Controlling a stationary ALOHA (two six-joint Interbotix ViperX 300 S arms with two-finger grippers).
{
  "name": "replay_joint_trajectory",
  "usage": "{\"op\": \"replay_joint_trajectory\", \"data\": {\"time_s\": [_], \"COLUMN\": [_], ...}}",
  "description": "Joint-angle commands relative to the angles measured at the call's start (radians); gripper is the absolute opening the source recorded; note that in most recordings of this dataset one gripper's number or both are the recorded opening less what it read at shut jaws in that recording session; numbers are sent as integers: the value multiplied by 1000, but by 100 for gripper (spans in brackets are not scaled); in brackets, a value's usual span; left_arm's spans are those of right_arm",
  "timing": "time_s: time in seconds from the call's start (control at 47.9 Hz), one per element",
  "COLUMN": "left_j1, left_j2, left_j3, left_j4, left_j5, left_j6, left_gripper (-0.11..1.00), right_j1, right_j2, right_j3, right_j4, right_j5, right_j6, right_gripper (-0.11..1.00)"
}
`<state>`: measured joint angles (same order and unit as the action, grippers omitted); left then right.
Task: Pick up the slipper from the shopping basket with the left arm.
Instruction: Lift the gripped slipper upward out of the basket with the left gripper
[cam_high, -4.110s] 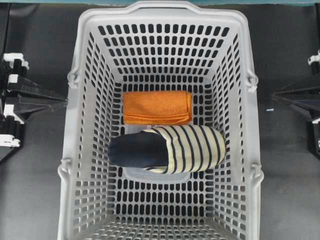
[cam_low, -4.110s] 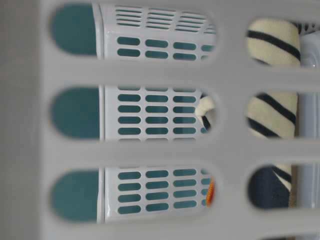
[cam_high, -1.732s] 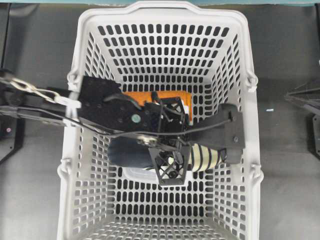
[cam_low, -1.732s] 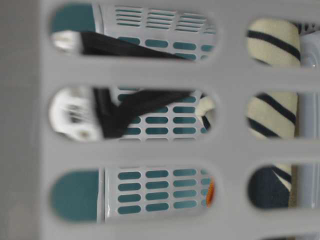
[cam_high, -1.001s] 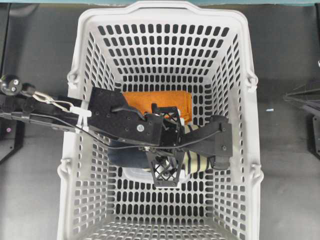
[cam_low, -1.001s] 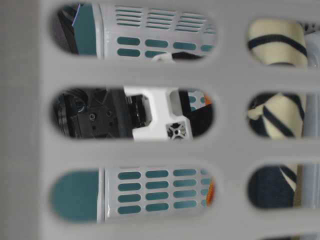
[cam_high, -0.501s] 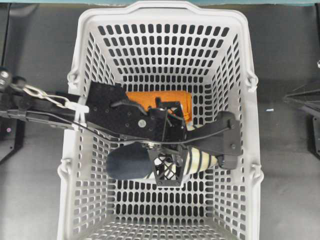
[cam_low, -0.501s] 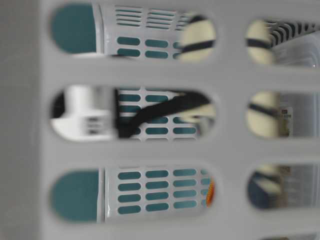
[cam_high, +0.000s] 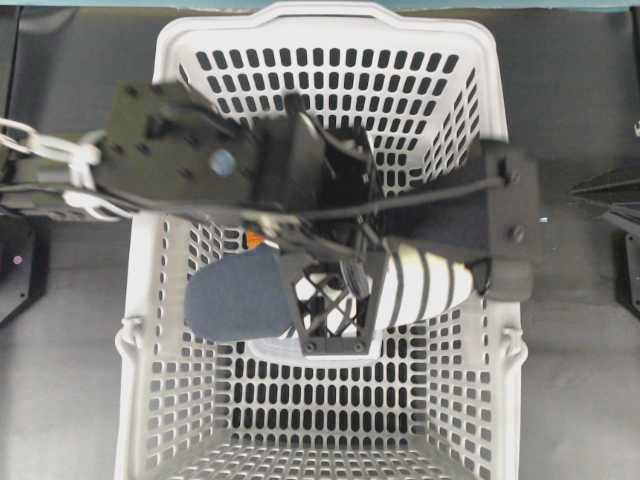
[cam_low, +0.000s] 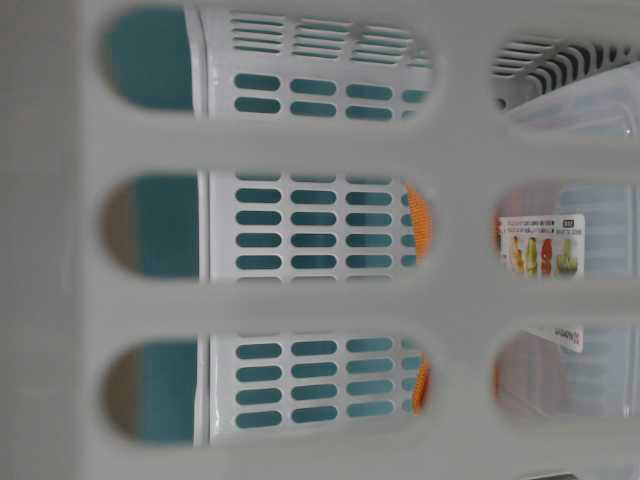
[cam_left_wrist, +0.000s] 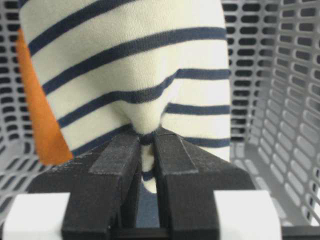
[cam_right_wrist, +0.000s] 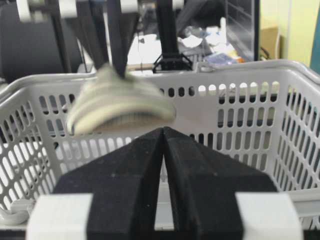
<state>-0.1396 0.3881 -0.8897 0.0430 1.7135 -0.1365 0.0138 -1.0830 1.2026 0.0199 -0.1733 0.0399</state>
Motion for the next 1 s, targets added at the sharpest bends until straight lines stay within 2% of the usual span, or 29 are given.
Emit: {"op": "replay_joint_trajectory", "data": {"time_s": [0.0,0.188,0.417,0.793,0.981], "left_j1": [-2,2,11,23,21], "left_j2": [-5,5,-3,-137,-149], "left_j3": [-127,-140,-103,167,189], "left_j4": [8,9,9,11,11], "left_j5": [29,55,72,48,-5], "left_j6": [5,54,57,51,61], "left_gripper": [6,6,6,6,6], "right_j1": [2,2,2,2,2], "right_j2": [6,3,-2,-5,-6], "right_j3": [-6,-6,-6,-6,-6], "right_j4": [3,3,5,5,5], "right_j5": [-6,-6,-6,-6,-6], "right_j6": [2,2,2,2,2], "right_gripper": [-1,-1,-1,-1,-1]}}
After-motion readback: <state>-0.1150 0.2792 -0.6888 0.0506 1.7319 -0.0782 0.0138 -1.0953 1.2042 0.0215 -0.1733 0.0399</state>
